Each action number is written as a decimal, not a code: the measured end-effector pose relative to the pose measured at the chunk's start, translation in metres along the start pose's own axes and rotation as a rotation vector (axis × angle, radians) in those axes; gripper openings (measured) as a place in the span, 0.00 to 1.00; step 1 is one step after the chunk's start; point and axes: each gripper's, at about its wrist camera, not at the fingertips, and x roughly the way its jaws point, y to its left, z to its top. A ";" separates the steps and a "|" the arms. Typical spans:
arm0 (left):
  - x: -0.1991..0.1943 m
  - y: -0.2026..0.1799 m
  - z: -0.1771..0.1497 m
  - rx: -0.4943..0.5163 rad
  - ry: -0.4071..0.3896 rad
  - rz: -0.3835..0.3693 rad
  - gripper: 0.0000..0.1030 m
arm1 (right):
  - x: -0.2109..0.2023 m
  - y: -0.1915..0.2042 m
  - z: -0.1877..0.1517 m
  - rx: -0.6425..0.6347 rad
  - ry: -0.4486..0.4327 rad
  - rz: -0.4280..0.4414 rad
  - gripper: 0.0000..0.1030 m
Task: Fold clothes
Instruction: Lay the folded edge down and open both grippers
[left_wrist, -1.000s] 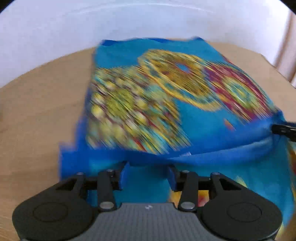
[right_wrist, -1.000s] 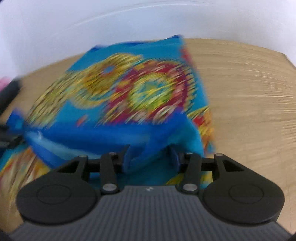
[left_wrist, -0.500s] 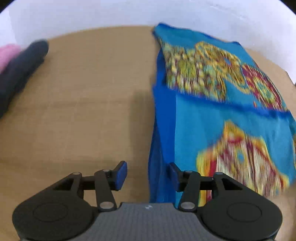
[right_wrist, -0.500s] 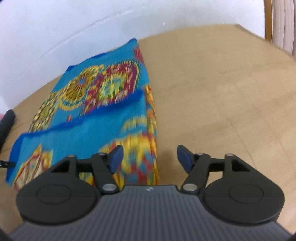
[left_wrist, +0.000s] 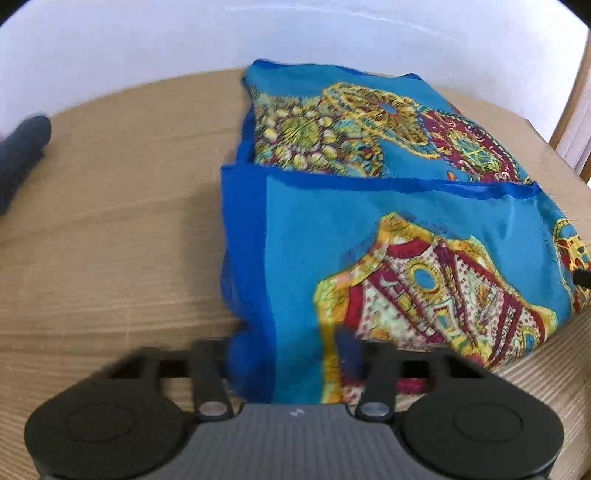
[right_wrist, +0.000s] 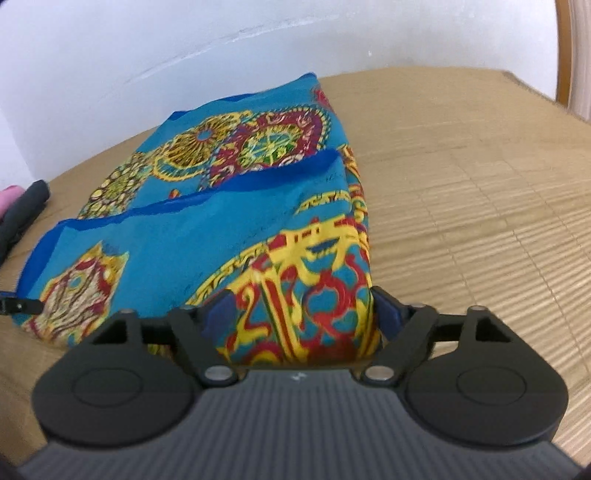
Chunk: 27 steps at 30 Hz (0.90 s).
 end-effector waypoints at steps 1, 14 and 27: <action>0.001 -0.002 0.001 -0.008 -0.003 0.002 0.10 | 0.004 0.001 0.002 0.001 0.000 -0.003 0.16; -0.043 -0.001 -0.044 -0.111 0.084 -0.010 0.08 | -0.048 -0.031 0.005 0.176 0.026 0.169 0.07; -0.065 -0.025 -0.081 -0.011 0.039 0.081 0.58 | -0.114 -0.050 -0.031 0.105 0.002 0.085 0.69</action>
